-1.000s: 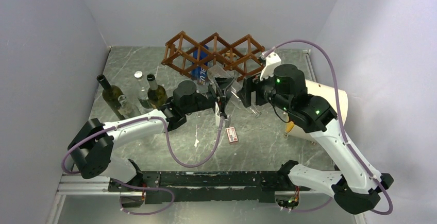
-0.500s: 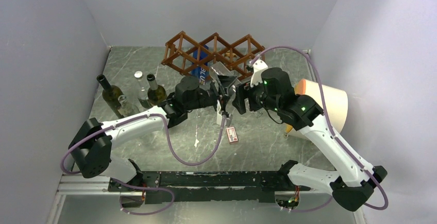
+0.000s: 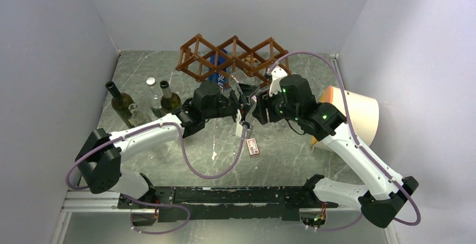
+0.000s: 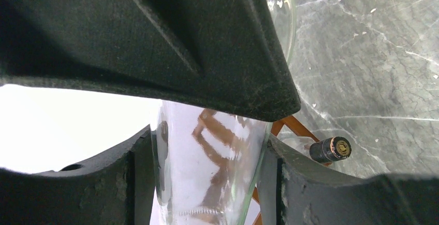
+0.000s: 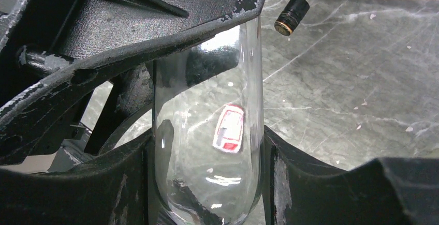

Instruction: Put the wine bottle on the wine rack

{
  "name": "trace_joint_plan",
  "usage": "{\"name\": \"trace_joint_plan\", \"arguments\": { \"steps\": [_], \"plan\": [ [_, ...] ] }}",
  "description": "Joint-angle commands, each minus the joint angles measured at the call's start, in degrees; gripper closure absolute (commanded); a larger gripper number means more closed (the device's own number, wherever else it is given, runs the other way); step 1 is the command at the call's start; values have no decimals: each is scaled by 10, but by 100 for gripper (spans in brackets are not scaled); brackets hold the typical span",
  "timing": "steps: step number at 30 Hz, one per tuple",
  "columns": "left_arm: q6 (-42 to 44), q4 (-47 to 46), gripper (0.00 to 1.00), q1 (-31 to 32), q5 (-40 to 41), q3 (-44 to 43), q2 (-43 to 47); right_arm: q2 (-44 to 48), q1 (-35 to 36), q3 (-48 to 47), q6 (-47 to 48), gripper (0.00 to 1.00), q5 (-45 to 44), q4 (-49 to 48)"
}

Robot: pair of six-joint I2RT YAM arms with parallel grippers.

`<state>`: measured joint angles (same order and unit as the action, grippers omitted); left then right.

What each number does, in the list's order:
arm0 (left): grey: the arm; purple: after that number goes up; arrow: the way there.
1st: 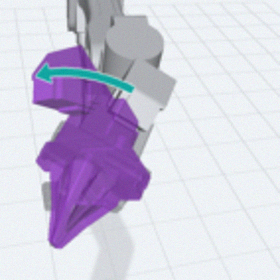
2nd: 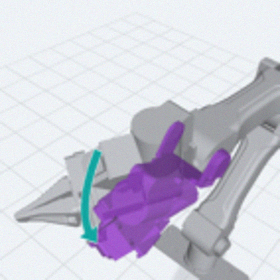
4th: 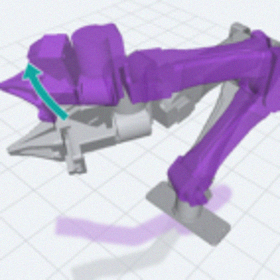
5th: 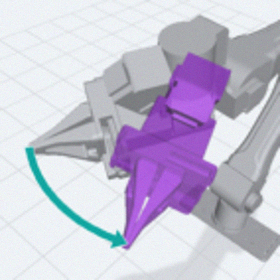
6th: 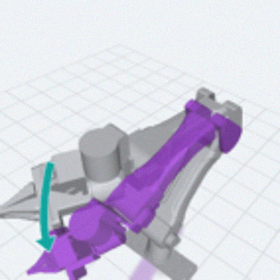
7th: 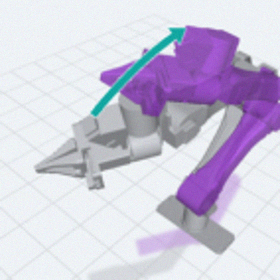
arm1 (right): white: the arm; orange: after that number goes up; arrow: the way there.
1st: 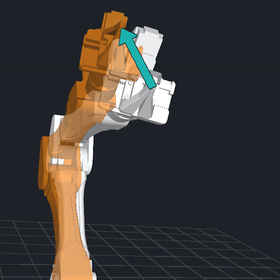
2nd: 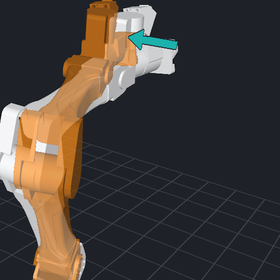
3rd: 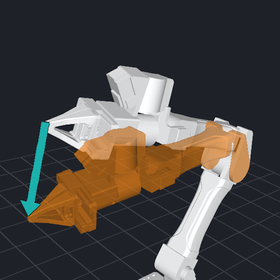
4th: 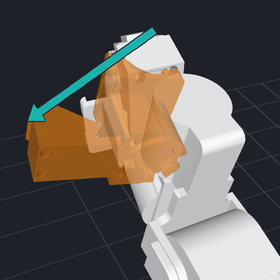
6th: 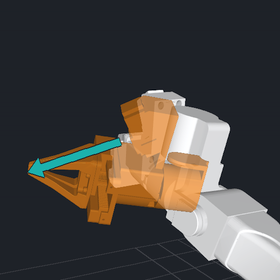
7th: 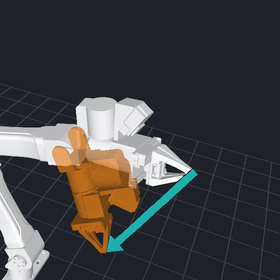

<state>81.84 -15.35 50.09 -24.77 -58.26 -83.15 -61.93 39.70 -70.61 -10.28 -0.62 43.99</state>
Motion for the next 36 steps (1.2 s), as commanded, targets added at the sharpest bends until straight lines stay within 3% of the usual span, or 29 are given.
{"name": "trace_joint_plan", "arguments": {
  "steps": [1, 4, 6, 8, 14, 20, 23, 29, 36],
  "plan": [
    [-22, -56, 82, 0, -11, -23, 7, 5, -1, -4, -13, 100, -22, -18],
    [-56, -132, 36, 0, -1, 10, 13, 11, -1, -5, -19, 100, -43, -26],
    [-74, -178, 24, 0, -2, 31, 17, 19, -1, -4, -27, 100, -64, -37],
    [-118, -215, 18, 1, -12, 48, 23, 29, -1, 0, -37, 100, -99, -54],
    [-289, -296, 15, 3, -14, 96, 38, 61, -3, 17, -72, 100, -209, -89],
    [-540, -277, 20, 8, 101, 94, 54, 64, -2, 47, -98, 100, -208, -105],
    [-725, -311, 18, 7, 202, 101, 75, 60, -2, 63, -113, 100, -202, -114],
    [-910, -47, 10, 7, 302, 6, 113, 61, -3, 91, -129, 100, -178, -134],
    [-988, 139, 2, 0, 441, -2, 200, 32, -2, 128, -145, 100, -138, -196]
  ]
}}
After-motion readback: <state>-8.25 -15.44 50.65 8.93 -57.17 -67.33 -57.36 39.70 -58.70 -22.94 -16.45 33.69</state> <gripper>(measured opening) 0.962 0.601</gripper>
